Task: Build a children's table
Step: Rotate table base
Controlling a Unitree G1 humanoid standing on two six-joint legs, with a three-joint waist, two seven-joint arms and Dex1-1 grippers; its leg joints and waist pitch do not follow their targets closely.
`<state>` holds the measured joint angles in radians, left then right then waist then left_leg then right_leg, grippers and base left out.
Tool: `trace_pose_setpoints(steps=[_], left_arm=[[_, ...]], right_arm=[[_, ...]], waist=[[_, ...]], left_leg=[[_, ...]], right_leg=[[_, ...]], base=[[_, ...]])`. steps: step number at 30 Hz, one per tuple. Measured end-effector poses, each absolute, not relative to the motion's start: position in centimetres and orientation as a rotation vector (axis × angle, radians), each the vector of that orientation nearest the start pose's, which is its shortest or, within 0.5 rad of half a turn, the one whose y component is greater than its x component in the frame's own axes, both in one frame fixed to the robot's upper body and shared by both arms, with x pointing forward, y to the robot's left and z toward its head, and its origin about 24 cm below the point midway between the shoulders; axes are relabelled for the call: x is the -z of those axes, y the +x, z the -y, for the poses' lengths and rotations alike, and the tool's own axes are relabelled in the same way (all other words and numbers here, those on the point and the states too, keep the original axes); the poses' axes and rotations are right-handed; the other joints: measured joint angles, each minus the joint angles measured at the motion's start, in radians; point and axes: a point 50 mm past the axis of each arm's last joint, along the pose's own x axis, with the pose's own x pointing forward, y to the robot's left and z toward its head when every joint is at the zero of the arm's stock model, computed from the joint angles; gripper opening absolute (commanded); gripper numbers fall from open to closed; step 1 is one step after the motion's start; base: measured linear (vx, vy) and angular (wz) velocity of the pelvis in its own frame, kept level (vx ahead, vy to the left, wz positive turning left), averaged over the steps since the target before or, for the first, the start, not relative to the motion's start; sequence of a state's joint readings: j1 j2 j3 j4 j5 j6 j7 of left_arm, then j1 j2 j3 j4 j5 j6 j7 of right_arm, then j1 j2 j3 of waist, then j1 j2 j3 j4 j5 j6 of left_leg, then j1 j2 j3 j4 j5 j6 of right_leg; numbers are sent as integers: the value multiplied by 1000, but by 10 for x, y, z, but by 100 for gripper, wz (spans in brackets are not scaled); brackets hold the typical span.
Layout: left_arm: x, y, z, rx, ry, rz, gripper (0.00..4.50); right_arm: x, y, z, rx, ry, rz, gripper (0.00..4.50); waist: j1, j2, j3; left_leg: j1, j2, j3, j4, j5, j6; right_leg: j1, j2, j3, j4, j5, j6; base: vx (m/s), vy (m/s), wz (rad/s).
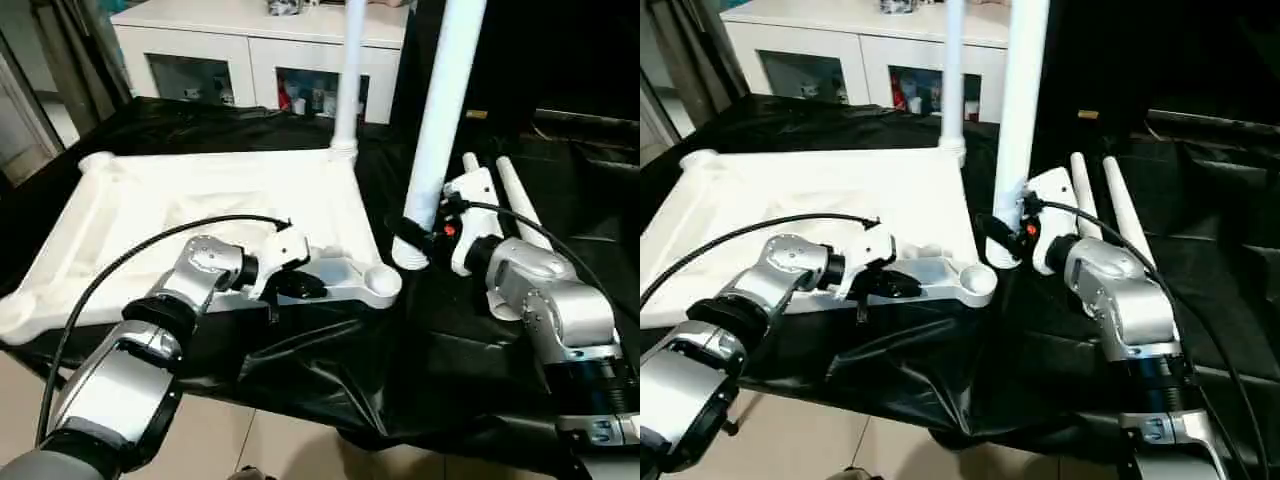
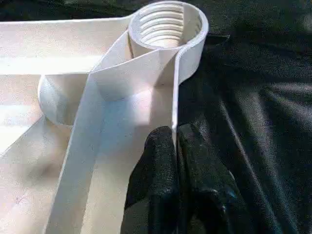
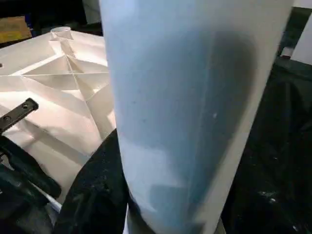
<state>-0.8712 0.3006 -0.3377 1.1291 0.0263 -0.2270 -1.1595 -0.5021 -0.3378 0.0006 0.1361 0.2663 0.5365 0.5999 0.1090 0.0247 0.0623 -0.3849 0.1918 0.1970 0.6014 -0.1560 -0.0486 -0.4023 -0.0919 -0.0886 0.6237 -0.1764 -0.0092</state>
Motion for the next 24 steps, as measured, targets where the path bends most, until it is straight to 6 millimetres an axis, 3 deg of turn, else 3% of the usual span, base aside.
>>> trace_pose_setpoints(steps=[6, 9, 11, 17, 21, 22, 24], left_arm=[[-56, 346, -129, 1303, 533, -378, 0], [-56, 341, -138, 1281, 517, -384, 0], [-56, 333, -146, 1259, 497, -395, 0], [-59, 318, -151, 1236, 503, -392, 0], [-60, 311, -151, 1209, 503, -396, 0], [-60, 310, -151, 1203, 500, -398, 58], [-61, 309, -150, 1195, 491, -408, 58]], right_arm=[[-113, 326, 149, -741, 20, -226, 194], [-114, 323, 145, -789, 33, -232, 194], [-115, 323, 142, -810, 28, -231, 194], [-113, 323, 137, -835, 32, -242, 194], [-116, 325, 132, -849, 38, -233, 194], [-117, 326, 131, -851, 35, -228, 194], [-119, 327, 131, -853, 33, -222, 194]], waist=[[-5, -1, 0], [-16, -2, -1], [-24, -5, 0], [-22, -23, -1], [-19, -26, 0], [-18, -27, 0], [-16, -27, 0]], left_leg=[[2, 0, 0, 0, 0, 0], [2, 0, 0, 0, 0, 0], [3, 1, 0, -1, 0, 0], [2, 1, 0, -1, 0, 0], [2, 0, 0, -1, 0, 0], [2, 0, 0, -1, 0, 0], [2, 0, 0, -1, 0, 0]], right_leg=[[0, 0, 0, 2, 0, 0], [0, 0, 0, 2, 0, 0], [-1, 0, 0, 2, 0, 0], [-3, 0, 0, 2, -2, 2], [-3, 0, 1, 1, -2, 2], [-3, 0, 1, 1, -2, 2], [-3, 0, 1, 2, -2, 2]], base=[[0, 0, 0], [0, 0, 0], [0, 0, 0], [0, 0, 0], [0, 0, 0], [0, 0, 0], [0, 0, 0]])
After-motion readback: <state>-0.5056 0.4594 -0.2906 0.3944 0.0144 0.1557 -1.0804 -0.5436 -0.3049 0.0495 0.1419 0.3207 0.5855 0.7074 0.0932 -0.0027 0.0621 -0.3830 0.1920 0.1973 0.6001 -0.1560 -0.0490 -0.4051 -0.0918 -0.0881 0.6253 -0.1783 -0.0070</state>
